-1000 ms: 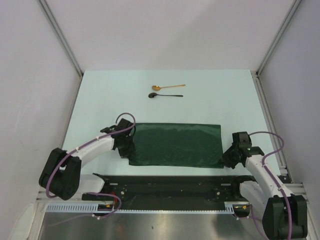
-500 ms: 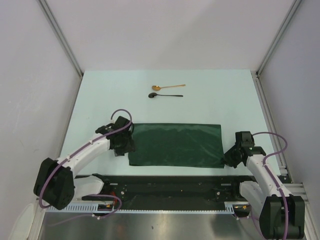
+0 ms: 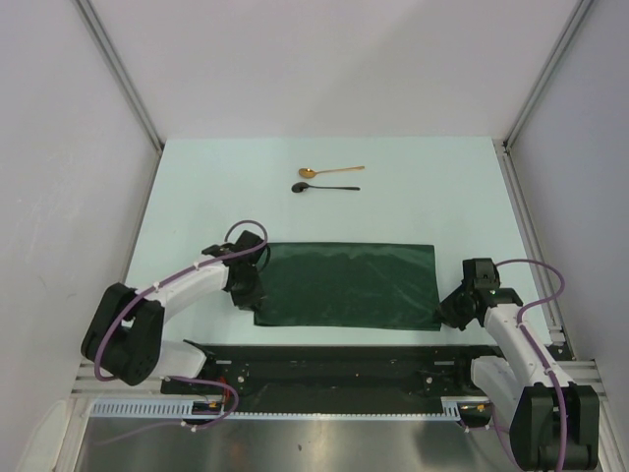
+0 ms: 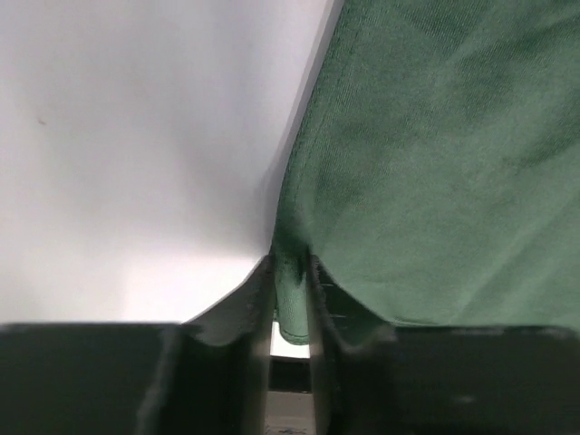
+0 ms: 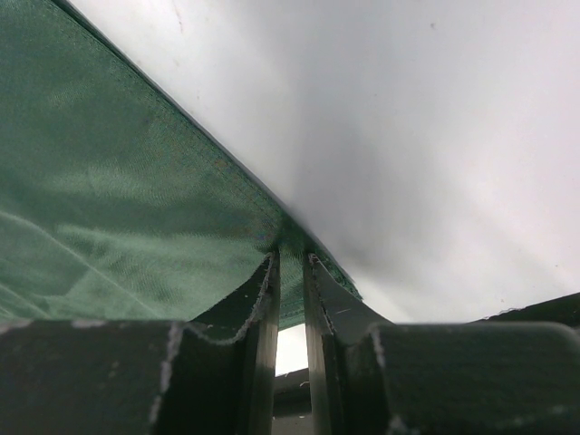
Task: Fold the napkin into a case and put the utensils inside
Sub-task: Smooth out the rectangle-folded napkin at the center of the board.
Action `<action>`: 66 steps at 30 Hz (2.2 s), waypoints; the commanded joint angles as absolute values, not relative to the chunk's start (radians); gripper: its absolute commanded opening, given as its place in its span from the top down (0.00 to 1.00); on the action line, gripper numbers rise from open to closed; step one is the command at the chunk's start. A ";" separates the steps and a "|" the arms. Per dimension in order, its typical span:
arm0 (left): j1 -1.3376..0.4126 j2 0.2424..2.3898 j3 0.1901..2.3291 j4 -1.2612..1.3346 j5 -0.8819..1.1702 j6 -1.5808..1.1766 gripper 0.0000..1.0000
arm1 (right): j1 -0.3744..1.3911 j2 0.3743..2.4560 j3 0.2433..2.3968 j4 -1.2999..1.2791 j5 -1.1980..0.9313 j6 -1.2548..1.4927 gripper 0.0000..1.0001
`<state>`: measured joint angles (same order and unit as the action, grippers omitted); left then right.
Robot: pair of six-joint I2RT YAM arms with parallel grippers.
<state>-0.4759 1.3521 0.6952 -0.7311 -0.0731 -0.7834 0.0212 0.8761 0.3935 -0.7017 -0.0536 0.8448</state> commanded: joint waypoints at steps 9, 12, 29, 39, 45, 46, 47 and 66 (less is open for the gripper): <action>-0.517 1.345 0.816 -0.810 -0.112 -0.772 0.81 | 0.021 0.874 0.434 -0.704 -0.037 0.825 0.79; -0.522 1.304 0.830 -0.854 -0.184 -0.769 0.48 | 0.021 0.865 0.434 -0.707 -0.032 0.821 0.79; -0.528 1.200 0.718 -0.430 0.279 -0.699 0.48 | 0.014 1.047 0.620 -0.580 -0.052 0.657 0.51; -0.528 1.198 0.733 -0.318 0.409 -0.647 0.48 | 0.092 1.207 0.670 -0.540 0.060 0.532 0.40; -0.454 1.380 0.836 -0.258 0.475 -0.722 0.66 | 0.140 1.193 0.732 -0.430 -0.030 0.546 0.46; -0.431 1.402 0.841 -0.235 0.500 -0.747 0.72 | 0.135 1.224 0.756 -0.410 -0.108 0.555 0.48; -0.392 1.426 0.842 -0.197 0.517 -0.770 0.74 | 0.138 1.242 0.764 -0.347 -0.153 0.555 0.50; -0.160 1.864 1.049 -0.212 0.414 -0.775 0.82 | -0.044 1.715 0.778 0.126 -0.672 0.549 0.65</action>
<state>-0.2039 1.8194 0.9913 -0.1555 0.4831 -0.8257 0.0040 1.6985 0.7639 0.0692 -0.6106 0.5934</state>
